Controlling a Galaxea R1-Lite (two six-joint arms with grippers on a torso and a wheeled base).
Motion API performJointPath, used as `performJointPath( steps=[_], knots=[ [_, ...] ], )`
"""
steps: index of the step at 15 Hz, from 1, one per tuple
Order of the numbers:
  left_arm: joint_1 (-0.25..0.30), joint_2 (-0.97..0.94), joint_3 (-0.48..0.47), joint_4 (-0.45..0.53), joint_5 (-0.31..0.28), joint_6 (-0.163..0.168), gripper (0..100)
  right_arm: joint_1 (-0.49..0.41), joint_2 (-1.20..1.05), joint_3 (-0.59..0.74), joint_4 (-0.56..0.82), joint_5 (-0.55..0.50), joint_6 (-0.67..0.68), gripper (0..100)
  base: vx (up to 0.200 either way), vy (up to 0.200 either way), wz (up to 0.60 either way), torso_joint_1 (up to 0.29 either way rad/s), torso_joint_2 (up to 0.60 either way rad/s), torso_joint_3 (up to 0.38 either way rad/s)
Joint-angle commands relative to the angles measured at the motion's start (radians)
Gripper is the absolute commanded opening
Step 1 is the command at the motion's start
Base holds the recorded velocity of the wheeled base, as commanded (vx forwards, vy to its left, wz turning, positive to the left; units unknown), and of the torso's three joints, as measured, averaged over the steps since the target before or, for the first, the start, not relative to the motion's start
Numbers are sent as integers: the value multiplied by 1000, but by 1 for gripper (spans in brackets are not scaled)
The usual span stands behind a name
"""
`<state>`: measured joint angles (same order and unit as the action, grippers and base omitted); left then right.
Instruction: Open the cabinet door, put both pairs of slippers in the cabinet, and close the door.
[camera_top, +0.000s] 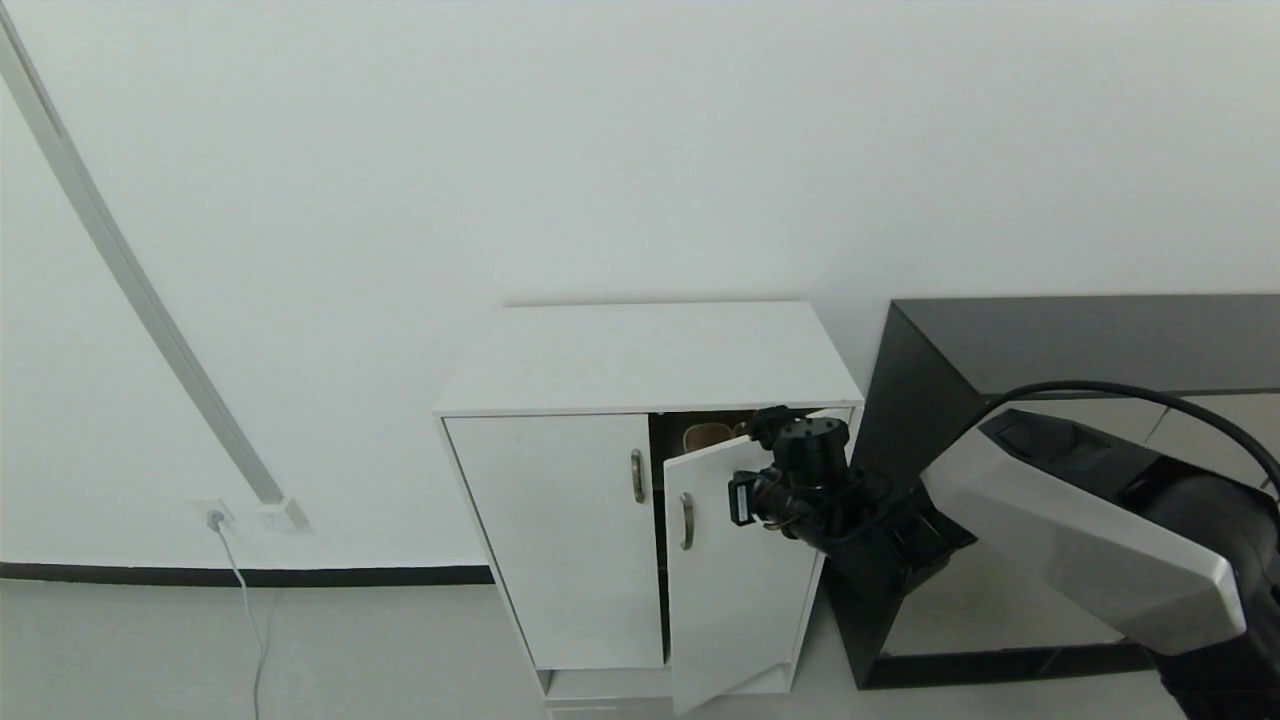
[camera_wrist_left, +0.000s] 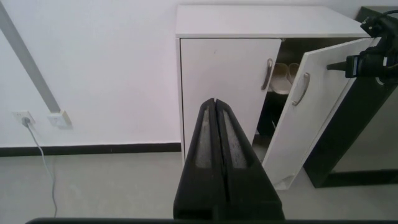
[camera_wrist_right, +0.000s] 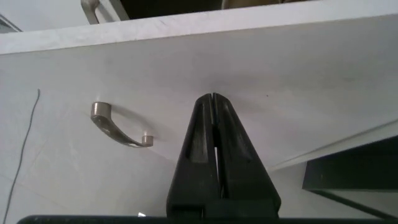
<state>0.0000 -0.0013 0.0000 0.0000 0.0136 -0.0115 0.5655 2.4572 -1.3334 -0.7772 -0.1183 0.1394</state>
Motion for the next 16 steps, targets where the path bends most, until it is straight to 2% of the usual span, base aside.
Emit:
performJointPath(
  steps=[1,16],
  knots=[
    [0,1,0,0,0,-1,0,-9,29,-41,4,0,0,0,0,0,0,0,0,0],
    [0,1,0,0,0,-1,0,-70,101,-184,27,0,-37,0,0,0,0,0,0,0]
  ],
)
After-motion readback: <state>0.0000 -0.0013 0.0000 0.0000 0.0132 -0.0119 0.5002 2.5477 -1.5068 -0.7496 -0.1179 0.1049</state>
